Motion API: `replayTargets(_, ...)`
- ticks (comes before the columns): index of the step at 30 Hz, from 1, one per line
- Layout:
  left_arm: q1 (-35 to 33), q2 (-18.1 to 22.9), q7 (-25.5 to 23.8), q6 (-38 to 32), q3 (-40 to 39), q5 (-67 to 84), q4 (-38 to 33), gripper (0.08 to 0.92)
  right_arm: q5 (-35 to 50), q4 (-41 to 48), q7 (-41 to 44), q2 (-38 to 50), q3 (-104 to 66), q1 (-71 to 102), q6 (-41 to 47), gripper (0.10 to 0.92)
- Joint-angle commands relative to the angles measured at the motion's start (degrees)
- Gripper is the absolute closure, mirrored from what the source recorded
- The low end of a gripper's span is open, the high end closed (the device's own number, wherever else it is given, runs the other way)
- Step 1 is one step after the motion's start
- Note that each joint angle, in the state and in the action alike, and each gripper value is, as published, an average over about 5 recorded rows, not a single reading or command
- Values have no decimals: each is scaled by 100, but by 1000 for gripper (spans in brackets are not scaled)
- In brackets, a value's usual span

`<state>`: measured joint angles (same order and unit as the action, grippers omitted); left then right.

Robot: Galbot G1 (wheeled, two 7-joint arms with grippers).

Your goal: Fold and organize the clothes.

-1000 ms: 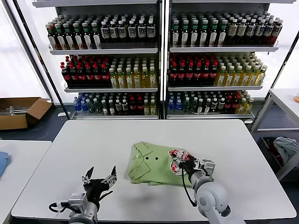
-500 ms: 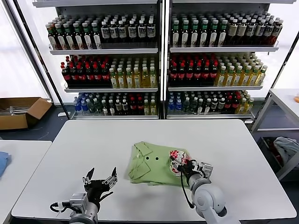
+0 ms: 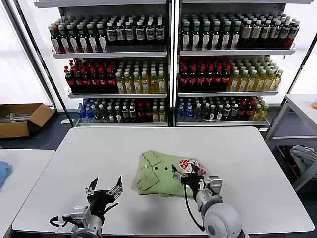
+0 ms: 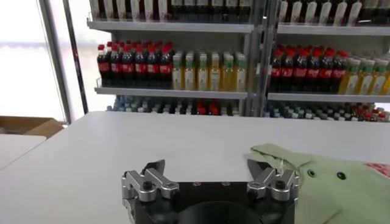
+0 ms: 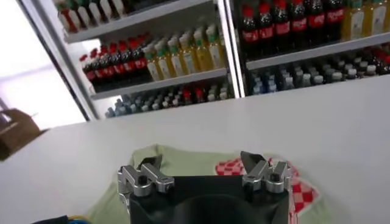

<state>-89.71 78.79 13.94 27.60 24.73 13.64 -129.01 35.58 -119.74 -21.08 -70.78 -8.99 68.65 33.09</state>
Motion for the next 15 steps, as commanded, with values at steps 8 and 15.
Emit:
replayTargets(8,-73,33,-2,-16,-44,-39,-61,177,-412,127,-397,-8,400,469,5,203)
replayTargets(15,-74,44,-4,-19,-45,-39,-38,177,-404,457,-514,-17,423,432,10,203)
